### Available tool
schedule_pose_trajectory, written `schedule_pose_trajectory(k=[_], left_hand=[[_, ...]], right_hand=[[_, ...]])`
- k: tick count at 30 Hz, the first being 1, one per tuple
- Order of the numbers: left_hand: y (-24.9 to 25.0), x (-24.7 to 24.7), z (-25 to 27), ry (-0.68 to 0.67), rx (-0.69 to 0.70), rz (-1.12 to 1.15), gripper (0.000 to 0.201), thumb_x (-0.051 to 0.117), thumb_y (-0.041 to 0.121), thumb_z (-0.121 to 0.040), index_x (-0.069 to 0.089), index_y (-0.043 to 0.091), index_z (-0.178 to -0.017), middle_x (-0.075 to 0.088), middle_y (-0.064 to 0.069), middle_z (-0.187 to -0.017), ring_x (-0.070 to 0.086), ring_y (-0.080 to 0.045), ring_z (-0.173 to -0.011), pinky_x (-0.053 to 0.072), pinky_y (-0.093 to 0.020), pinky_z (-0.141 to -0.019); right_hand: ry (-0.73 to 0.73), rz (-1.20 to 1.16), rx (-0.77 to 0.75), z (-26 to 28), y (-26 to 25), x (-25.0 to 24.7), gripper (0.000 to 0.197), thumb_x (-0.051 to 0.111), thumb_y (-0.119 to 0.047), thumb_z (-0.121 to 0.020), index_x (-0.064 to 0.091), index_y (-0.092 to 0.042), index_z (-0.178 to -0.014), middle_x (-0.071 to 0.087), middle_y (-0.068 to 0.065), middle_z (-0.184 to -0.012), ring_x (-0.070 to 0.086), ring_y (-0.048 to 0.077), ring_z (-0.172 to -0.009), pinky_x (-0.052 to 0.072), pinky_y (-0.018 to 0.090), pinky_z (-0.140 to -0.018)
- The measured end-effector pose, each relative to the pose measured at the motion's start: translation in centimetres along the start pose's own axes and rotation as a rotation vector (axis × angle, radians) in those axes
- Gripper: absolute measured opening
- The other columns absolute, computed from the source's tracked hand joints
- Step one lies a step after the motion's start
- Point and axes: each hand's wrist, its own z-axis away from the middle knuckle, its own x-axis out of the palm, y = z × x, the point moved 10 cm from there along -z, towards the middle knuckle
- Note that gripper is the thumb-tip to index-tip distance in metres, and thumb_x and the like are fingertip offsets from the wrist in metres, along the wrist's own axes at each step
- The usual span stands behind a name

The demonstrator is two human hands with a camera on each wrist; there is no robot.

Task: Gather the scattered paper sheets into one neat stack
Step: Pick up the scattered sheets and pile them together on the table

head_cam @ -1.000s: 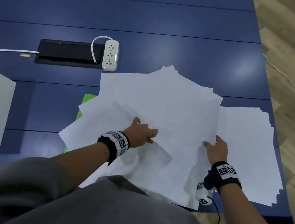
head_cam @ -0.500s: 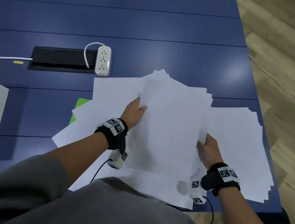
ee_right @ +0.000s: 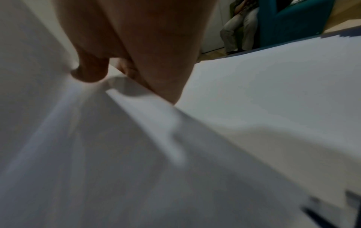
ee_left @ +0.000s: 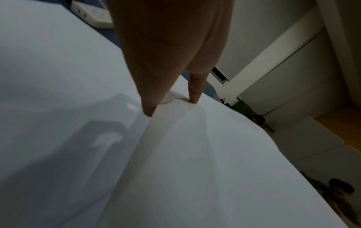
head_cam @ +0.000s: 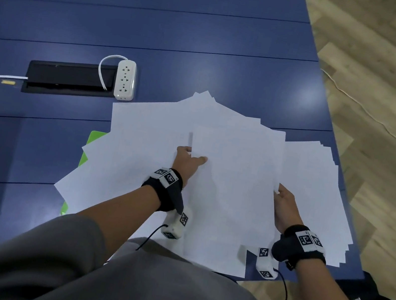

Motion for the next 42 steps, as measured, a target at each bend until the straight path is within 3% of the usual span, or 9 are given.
schedule_pose_trajectory(k=[4, 7, 13, 18, 21, 23, 27, 36, 42], left_hand=[[-0.1, 5.3, 0.6, -0.118, -0.013, 0.052, 0.038, 0.07, 0.005, -0.081, 0.056, -0.007, -0.115, 0.064, -0.025, -0.115, 0.063, -0.041, -0.105, 0.052, -0.053, -0.092], [-0.4, 9.8, 1.4, -0.193, 0.001, -0.018, 0.03, 0.065, 0.006, -0.087, 0.06, -0.006, -0.114, 0.065, -0.022, -0.115, 0.062, -0.038, -0.108, 0.049, -0.05, -0.096], [-0.5, 17.6, 2.9, -0.259, 0.044, -0.338, 0.052, 0.044, 0.016, -0.099, 0.02, -0.002, -0.142, 0.037, -0.015, -0.145, 0.039, -0.028, -0.133, 0.033, -0.031, -0.106], [-1.2, 21.4, 2.2, -0.347, 0.088, -0.607, 0.04, 0.052, 0.013, -0.093, 0.039, -0.001, -0.128, 0.051, -0.016, -0.127, 0.051, -0.031, -0.117, 0.043, -0.031, -0.091], [-1.0, 21.6, 1.0, -0.307, 0.071, -0.558, 0.013, 0.061, 0.012, -0.087, 0.05, 0.01, -0.094, 0.058, -0.012, -0.098, 0.061, -0.032, -0.097, 0.053, -0.046, -0.088], [-1.0, 20.9, 0.0, -0.221, 0.039, -0.496, 0.024, 0.062, 0.009, -0.085, 0.042, 0.018, -0.075, 0.054, -0.005, -0.081, 0.06, -0.027, -0.076, 0.057, -0.049, -0.078], [-1.1, 21.4, 0.0, -0.222, 0.036, -0.48, 0.025, 0.062, 0.002, -0.083, 0.04, 0.014, -0.081, 0.05, -0.004, -0.078, 0.053, -0.023, -0.062, 0.057, -0.041, -0.061], [-1.5, 23.6, 0.8, -0.263, 0.167, -0.722, 0.046, 0.061, -0.003, -0.079, 0.033, 0.01, -0.113, 0.047, -0.013, -0.092, 0.049, -0.026, -0.071, 0.057, -0.053, -0.072], [-1.4, 23.5, 0.4, -0.274, 0.22, -0.768, 0.037, 0.057, -0.003, -0.076, 0.035, 0.013, -0.1, 0.054, -0.021, -0.099, 0.057, -0.033, -0.075, 0.057, -0.054, -0.067]], right_hand=[[0.172, -0.045, 0.1, -0.5, 0.4, -5.2, 0.036, 0.045, -0.043, -0.098, 0.065, -0.015, -0.107, 0.07, 0.001, -0.105, 0.066, 0.019, -0.096, 0.05, 0.031, -0.08], [0.219, 0.207, 0.063, -1.6, 0.2, -9.1, 0.051, 0.063, -0.039, -0.089, 0.051, -0.011, -0.129, 0.052, 0.001, -0.128, 0.047, 0.019, -0.121, 0.034, 0.029, -0.098], [0.351, 0.573, 0.081, -2.9, -0.7, -15.8, 0.062, 0.072, -0.022, -0.083, 0.04, -0.004, -0.133, 0.042, 0.016, -0.141, 0.04, 0.029, -0.13, 0.035, 0.037, -0.099], [0.325, 0.709, 0.069, -3.5, -1.3, -18.9, 0.064, 0.073, -0.022, -0.083, 0.038, -0.007, -0.136, 0.051, 0.012, -0.133, 0.048, 0.03, -0.122, 0.037, 0.035, -0.094], [0.232, 0.698, 0.109, -4.3, -0.5, -20.2, 0.08, 0.077, -0.027, -0.079, 0.032, -0.018, -0.144, 0.045, 0.007, -0.14, 0.045, 0.029, -0.126, 0.039, 0.042, -0.101], [0.195, 0.643, 0.179, -4.3, 0.6, -21.1, 0.083, 0.079, -0.024, -0.077, 0.029, -0.025, -0.145, 0.045, 0.006, -0.134, 0.047, 0.025, -0.116, 0.043, 0.039, -0.092], [0.267, 0.654, 0.174, -4.5, 1.5, -22.9, 0.079, 0.077, -0.013, -0.078, 0.032, -0.024, -0.142, 0.048, 0.008, -0.11, 0.051, 0.03, -0.106, 0.04, 0.034, -0.082], [0.386, 1.05, -0.014, -5.0, 0.2, -20.3, 0.072, 0.075, -0.013, -0.072, 0.037, -0.035, -0.13, 0.037, 0.015, -0.124, 0.041, 0.037, -0.111, 0.04, 0.055, -0.094], [0.063, 1.091, -0.223, -6.3, -0.7, -11.0, 0.051, 0.073, -0.022, -0.079, 0.055, -0.03, -0.126, 0.039, 0.002, -0.128, 0.037, 0.026, -0.118, 0.037, 0.045, -0.093]])
